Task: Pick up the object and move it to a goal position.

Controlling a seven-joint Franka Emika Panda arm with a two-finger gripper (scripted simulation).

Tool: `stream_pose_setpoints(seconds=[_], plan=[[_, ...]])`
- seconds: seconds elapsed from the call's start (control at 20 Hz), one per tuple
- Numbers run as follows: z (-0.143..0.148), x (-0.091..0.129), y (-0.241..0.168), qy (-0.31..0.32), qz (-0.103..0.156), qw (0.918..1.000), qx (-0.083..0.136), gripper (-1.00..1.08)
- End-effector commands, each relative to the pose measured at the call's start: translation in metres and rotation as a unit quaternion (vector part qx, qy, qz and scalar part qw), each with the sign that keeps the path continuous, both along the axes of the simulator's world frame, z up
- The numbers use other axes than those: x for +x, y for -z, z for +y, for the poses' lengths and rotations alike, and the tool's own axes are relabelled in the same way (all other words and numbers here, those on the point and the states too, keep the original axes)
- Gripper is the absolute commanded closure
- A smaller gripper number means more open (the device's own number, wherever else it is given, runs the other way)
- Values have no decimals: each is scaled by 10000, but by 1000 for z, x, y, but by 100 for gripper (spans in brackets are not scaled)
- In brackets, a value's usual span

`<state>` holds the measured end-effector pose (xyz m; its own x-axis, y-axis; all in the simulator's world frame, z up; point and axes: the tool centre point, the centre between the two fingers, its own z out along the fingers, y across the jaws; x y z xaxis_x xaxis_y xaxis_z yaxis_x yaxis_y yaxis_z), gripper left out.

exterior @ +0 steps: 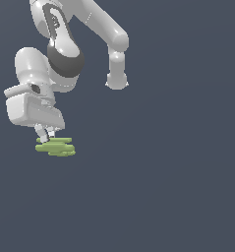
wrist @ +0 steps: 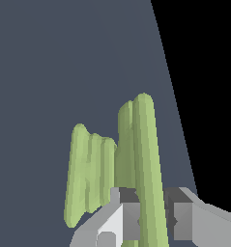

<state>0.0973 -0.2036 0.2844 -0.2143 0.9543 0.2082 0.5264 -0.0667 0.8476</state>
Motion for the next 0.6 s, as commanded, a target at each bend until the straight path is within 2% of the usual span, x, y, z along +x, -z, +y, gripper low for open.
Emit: stream_pose_setpoints(seconds=[0.0,0.3,0.55], plan=[[-7,-4,-15,-81,-304,9995,-98,108],[-21,-14,-44,-279,-943,9947,-299,108],[-29,-22,-60,-418,-1345,9891,-424,108]])
